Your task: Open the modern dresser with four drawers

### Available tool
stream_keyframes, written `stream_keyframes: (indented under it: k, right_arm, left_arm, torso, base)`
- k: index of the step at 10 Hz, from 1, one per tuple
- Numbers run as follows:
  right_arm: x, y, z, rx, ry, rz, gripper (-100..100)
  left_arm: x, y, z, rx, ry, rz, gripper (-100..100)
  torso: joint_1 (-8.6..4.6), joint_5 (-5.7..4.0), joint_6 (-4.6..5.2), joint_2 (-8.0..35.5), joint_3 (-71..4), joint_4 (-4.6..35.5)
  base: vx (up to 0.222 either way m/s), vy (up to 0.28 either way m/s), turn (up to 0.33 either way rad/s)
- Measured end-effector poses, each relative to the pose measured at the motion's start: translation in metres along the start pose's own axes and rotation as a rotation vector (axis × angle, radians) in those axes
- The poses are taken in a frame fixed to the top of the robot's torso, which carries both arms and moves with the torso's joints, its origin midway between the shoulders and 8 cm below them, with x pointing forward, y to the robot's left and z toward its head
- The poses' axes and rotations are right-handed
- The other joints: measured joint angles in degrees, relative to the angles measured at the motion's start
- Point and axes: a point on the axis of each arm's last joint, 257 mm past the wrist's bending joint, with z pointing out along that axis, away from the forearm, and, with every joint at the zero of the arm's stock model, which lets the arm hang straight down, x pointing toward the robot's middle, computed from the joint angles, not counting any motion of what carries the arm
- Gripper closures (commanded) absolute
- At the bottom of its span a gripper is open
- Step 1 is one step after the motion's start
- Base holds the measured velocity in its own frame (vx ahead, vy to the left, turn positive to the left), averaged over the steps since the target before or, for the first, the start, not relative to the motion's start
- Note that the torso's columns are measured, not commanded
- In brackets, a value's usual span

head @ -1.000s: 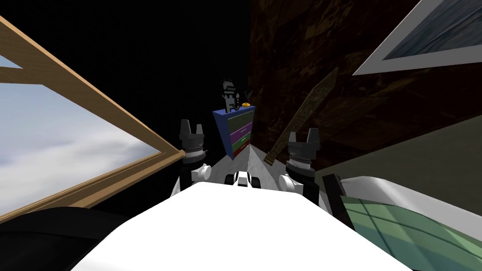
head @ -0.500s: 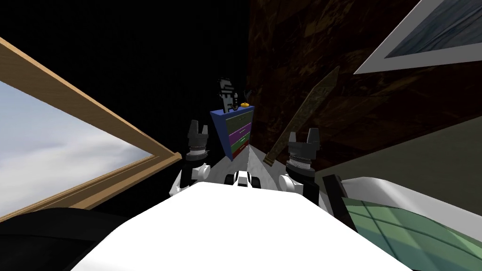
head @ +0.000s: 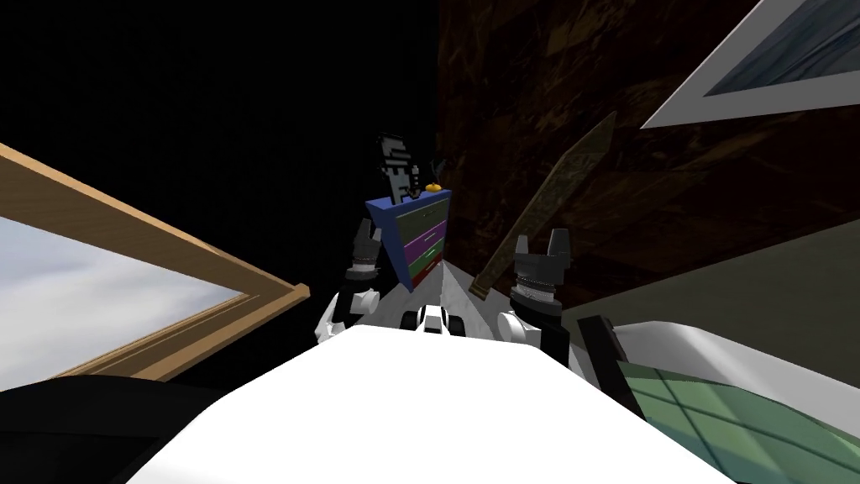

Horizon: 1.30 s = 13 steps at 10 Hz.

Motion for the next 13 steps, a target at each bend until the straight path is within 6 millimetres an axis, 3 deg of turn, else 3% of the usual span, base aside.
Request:
stream_keyframes:
  k: [8, 13]
  right_arm:
    - [0.000, 0.000, 0.000, 0.000, 0.000, 0.000, 0]
    - [0.000, 0.000, 0.000, 0.000, 0.000, 0.000, 0]
  left_arm:
    - [0.031, 0.087, 0.002, -0.204, 0.052, -0.082, -100]
    - [0.054, 0.130, -0.003, -0.328, 0.087, -0.126, -100]
  torso:
    - [0.03, 0.00, 0.00, 0.0, 0.0, 0.0]
    - [-0.01, -0.01, -0.02, 0.1, 0.1, 0.0]
  base:
    - [0.127, -0.005, -0.057]
    - [0.132, -0.002, -0.059]
